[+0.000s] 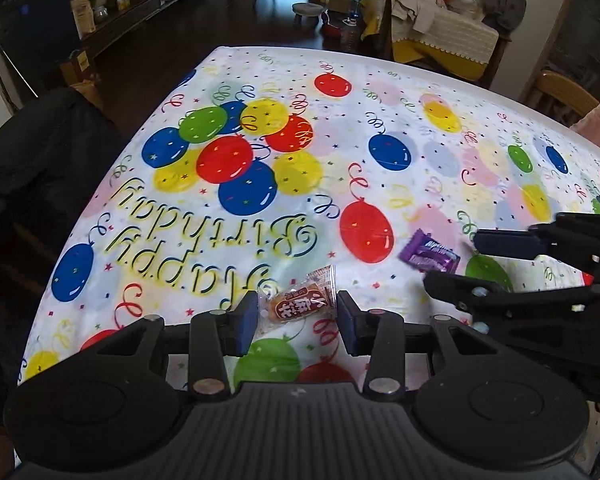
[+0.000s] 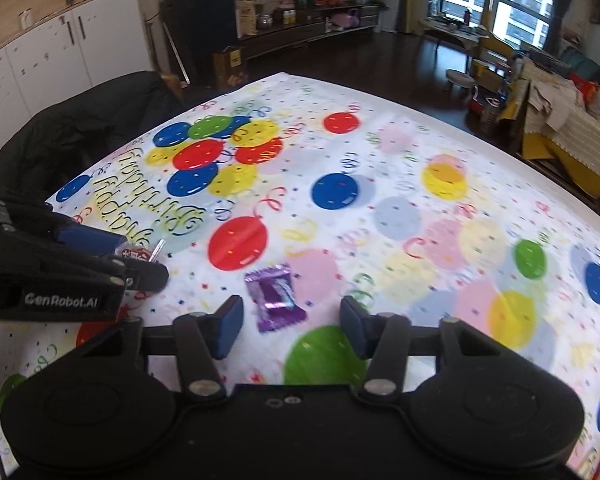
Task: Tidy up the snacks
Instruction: 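Grasp the clear wrapped candy with the left tool while the right tool grasps the purple packet, then carry the wrapped candy with the left tool while the right tool carries the purple packet over the box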
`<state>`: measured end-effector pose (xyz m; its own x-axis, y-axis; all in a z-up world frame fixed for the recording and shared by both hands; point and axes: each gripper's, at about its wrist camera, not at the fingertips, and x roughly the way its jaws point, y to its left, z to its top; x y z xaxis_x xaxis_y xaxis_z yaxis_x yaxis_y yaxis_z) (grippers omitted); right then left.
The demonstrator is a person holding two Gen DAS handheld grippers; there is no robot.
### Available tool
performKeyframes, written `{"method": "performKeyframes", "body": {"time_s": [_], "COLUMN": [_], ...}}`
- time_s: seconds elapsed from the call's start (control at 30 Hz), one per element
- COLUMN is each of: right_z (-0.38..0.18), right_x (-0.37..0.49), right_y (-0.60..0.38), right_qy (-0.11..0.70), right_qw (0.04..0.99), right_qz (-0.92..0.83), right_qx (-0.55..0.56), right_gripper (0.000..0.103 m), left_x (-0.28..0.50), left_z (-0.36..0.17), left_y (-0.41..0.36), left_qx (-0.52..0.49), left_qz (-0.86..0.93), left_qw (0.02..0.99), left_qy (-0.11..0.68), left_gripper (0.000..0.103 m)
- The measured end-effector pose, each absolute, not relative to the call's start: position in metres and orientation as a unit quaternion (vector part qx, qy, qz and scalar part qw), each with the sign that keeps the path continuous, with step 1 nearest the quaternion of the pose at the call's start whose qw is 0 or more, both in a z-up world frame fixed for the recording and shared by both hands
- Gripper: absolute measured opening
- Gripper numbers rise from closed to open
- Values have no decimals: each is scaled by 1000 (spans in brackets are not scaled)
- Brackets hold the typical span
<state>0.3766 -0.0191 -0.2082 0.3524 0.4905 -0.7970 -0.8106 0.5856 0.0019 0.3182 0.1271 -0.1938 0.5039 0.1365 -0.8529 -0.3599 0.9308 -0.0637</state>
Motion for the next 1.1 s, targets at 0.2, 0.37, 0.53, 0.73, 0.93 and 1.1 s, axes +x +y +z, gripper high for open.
{"method": "performKeyframes", "body": {"time_s": [0.2, 0.37, 0.53, 0.73, 0.93, 1.1], "right_z": [-211, -209, -199, -177, -150, -126], "right_x": [376, 374, 366, 345, 315, 285], "right_y": [-10, -12, -21, -39, -69, -95], "right_qy": [394, 395, 396, 396, 397, 391], "right_qw": [798, 799, 806, 817, 837, 855], "right_qz": [408, 404, 395, 378, 347, 314], "right_qx": [-203, -204, -195, -179, -148, -130], "right_gripper": [30, 20, 19, 19, 19, 19], "left_x": [317, 317, 313, 298, 275, 254], "left_z": [-194, -193, -187, -169, -143, -121], "left_y": [127, 126, 117, 102, 88, 73], "left_qx": [-118, -111, -104, -93, -86, -78], "left_qz": [145, 147, 140, 122, 98, 70], "left_qw": [860, 859, 860, 867, 878, 887], "left_qy": [476, 478, 480, 474, 461, 450], "left_gripper": [41, 37, 37, 37, 37, 37]}}
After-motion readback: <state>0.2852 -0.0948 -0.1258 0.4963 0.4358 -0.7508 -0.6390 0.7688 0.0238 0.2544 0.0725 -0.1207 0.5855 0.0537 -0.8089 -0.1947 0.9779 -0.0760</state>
